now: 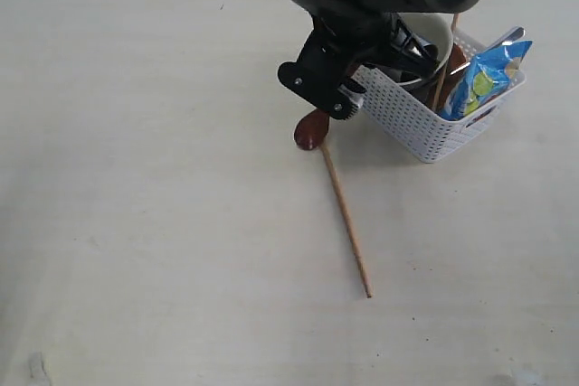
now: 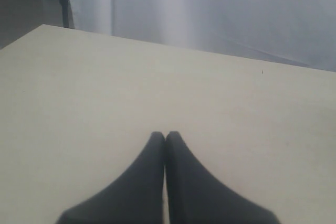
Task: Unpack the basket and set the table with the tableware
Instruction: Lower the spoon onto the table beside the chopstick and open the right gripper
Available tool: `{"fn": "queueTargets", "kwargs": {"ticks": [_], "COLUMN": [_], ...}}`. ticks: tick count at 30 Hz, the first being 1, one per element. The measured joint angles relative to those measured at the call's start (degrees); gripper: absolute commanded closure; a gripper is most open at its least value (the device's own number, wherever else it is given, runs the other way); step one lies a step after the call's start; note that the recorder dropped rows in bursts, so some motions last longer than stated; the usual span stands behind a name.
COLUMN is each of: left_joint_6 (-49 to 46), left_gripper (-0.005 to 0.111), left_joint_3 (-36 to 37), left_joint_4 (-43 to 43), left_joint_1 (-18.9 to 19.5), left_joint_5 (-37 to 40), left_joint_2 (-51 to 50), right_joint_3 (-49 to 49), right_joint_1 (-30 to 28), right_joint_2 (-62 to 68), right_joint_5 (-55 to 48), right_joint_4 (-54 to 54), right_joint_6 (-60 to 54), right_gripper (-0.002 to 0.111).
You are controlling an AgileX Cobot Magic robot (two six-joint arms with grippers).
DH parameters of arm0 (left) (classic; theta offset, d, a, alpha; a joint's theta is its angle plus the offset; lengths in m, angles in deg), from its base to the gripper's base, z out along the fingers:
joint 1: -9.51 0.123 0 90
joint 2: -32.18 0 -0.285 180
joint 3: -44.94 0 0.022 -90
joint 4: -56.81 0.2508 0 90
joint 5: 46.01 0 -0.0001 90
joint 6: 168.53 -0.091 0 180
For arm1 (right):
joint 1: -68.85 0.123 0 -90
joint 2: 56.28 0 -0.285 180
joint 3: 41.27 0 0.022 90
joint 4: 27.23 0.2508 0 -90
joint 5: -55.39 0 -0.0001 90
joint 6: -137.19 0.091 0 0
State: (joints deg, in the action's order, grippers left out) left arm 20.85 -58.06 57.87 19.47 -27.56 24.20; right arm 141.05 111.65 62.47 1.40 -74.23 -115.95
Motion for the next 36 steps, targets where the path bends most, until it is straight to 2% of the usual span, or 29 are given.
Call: {"fn": "queueTargets", "kwargs": {"ticks": [6, 12, 23, 26, 30, 36], "left_joint_6": [0.0, 0.0, 0.0, 0.0, 0.0, 0.0], "left_gripper": [0.107, 0.107, 0.107, 0.107, 0.107, 0.107], "left_joint_3": [0.0, 0.0, 0.0, 0.0, 0.0, 0.0], "left_joint_4": [0.0, 0.0, 0.0, 0.0, 0.0, 0.0], "left_joint_1": [0.0, 0.0, 0.0, 0.0, 0.0, 0.0], "left_joint_5": [0.0, 0.0, 0.0, 0.0, 0.0, 0.0], "left_joint_2": [0.0, 0.0, 0.0, 0.0, 0.0, 0.0], "right_joint_3": [0.0, 0.0, 0.0, 0.0, 0.0, 0.0], "right_joint_1": [0.0, 0.12, 0.12, 0.12, 0.12, 0.12], "right_joint_2": [0.0, 0.0, -4.58, -6.46, -7.32, -7.32], "right_joint_5": [-2.3, -0.36, 3.0, 1.67, -1.53, -0.4], "right_joint_4": [-2.64, -2.63, 12.28, 16.06, 22.51, 31.44], "right_joint_6": [0.82, 2.7, 0.38, -3.84, -15.54, -26.67], "right_gripper": [0.109, 0.109, 0.109, 0.109, 0.109, 0.109]}}
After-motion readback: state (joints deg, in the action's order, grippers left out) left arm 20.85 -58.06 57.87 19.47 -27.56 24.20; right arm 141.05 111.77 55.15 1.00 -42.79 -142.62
